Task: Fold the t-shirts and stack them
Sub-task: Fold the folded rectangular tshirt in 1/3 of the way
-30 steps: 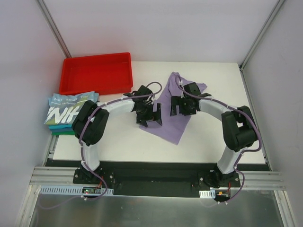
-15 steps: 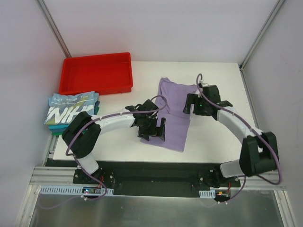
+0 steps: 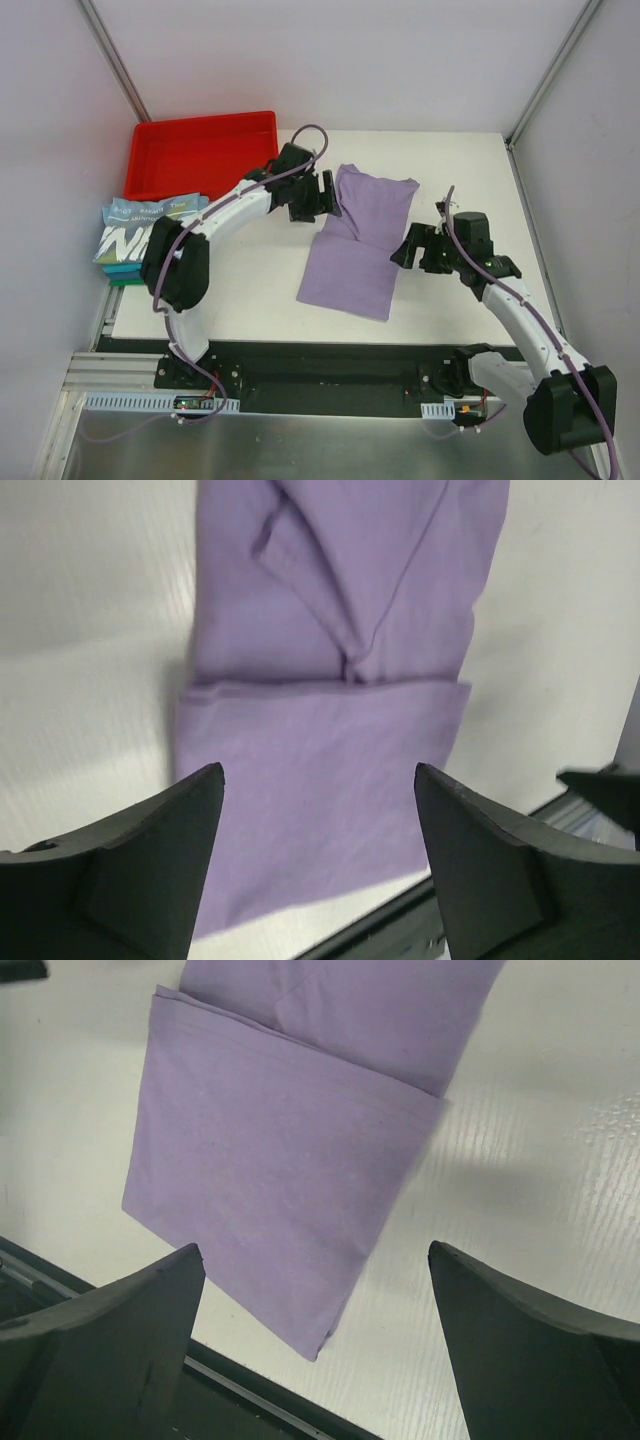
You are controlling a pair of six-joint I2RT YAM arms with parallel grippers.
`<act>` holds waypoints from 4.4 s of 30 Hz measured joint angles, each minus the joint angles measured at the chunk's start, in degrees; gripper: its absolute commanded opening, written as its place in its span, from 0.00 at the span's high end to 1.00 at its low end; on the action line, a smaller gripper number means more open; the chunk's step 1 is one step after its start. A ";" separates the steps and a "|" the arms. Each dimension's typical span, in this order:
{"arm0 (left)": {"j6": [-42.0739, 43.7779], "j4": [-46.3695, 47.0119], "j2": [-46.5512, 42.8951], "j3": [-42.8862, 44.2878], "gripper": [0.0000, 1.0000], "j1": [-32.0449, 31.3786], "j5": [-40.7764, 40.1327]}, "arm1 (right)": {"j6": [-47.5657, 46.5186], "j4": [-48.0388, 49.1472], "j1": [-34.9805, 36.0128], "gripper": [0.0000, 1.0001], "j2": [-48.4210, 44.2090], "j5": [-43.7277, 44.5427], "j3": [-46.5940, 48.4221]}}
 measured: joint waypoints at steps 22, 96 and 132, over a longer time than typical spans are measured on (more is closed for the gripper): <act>2.16 -4.74 31.82 28.74 0.61 1.95 3.93 | -2.19 -0.81 0.00 0.04 3.21 -1.73 -2.69; -5.25 -10.45 26.99 22.08 1.00 -0.76 -9.11 | -4.26 -2.86 -0.70 0.04 3.32 2.49 -4.11; -4.57 -23.69 -1.99 7.34 0.01 -1.07 -24.55 | 2.34 -5.29 -2.10 0.04 -9.55 15.39 -4.55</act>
